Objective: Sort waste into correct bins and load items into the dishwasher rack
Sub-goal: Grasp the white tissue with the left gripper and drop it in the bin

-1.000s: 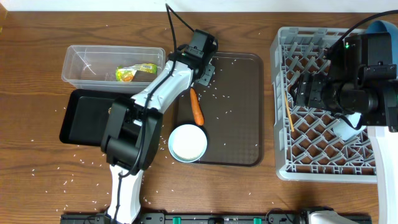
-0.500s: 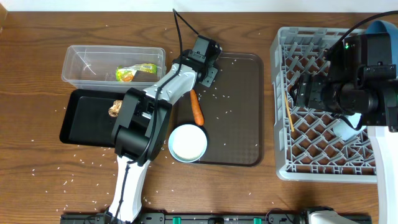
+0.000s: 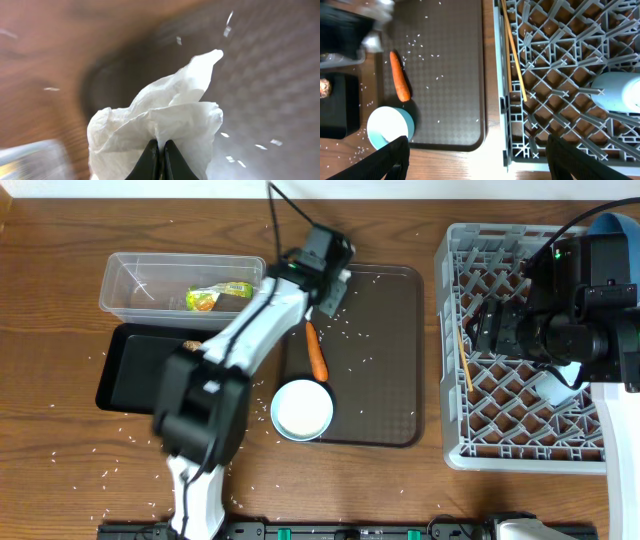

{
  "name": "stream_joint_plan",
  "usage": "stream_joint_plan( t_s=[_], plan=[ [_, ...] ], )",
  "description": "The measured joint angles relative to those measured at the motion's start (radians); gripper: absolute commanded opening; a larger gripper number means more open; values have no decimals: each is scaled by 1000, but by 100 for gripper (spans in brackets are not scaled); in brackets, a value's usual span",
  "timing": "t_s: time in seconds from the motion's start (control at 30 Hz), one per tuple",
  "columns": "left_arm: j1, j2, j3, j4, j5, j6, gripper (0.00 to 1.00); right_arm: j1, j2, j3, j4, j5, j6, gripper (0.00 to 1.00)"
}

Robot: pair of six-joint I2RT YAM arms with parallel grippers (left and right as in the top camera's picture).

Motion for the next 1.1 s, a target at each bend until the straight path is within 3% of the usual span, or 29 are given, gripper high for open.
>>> stream_joint_plan(
  t_s=[0.17,0.47,0.5,0.53,0.57,0.83,1.1],
  plan=[
    [76,-140,6,-53,0,28,6,0,0,0,2,0,0,81],
    [291,-60,8,-114,-3,68,6,0,0,0,4,0,0,81],
    [301,-55,8,-117,-3,69,15,0,0,0,4,0,0,81],
    [315,-52,8,-120,-4,75,42,0,0,0,4,0,0,81],
    [321,-51,8,-121,-3,77,53,0,0,0,4,0,0,81],
    [316,-119,6,-182,-2,41,58,0,0,0,15,0,0,84],
    [269,-410,6,-341,95,-51,60,0,0,0,86,-1,0,92]
  ],
)
